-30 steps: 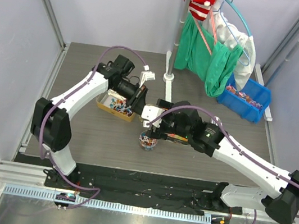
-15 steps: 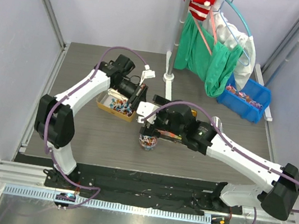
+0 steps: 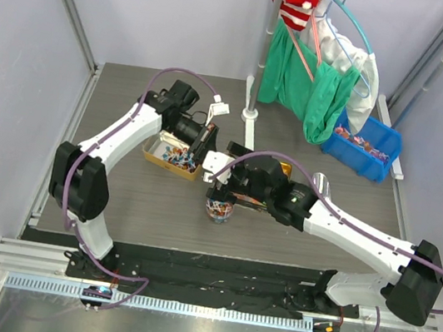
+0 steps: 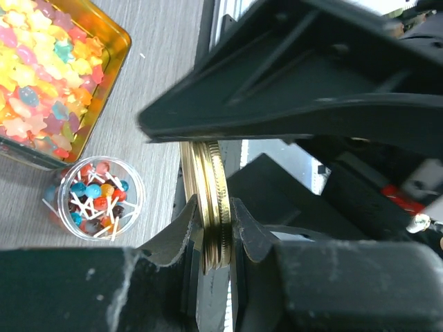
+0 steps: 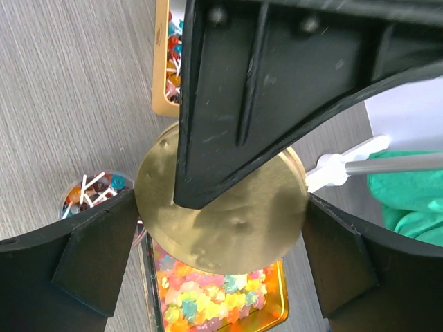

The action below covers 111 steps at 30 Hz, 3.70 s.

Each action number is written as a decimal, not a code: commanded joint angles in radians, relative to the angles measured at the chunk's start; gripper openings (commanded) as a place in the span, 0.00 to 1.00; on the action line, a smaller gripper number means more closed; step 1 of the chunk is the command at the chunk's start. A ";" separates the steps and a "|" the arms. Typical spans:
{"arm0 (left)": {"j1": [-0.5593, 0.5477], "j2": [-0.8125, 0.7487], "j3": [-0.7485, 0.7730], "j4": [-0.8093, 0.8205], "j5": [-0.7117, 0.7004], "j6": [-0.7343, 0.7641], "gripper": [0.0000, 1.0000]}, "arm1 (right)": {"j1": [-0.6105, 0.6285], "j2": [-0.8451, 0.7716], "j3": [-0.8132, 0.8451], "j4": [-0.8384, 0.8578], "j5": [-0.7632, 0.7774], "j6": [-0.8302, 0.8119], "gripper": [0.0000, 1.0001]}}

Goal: Pack the candies
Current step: Adjust the bottle lid, then move the packing bottle to the center of the board.

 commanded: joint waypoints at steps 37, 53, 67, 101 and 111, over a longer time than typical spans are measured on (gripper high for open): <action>0.004 -0.014 -0.014 0.014 -0.010 0.011 0.00 | 0.025 -0.019 0.033 0.030 0.009 0.031 1.00; 0.004 -0.013 -0.017 0.017 -0.013 0.011 0.02 | 0.026 -0.012 0.039 0.005 -0.019 0.022 0.58; 0.079 -0.108 -0.034 0.044 -0.051 0.018 0.91 | 0.025 -0.032 0.000 -0.020 -0.025 -0.010 0.56; -0.117 -0.495 -1.020 1.114 -0.297 0.315 1.00 | -0.107 0.040 -0.011 -0.151 -0.240 0.030 0.58; -0.139 -0.410 -1.146 1.425 -0.381 0.255 1.00 | -0.110 0.030 -0.014 -0.162 -0.231 0.030 0.59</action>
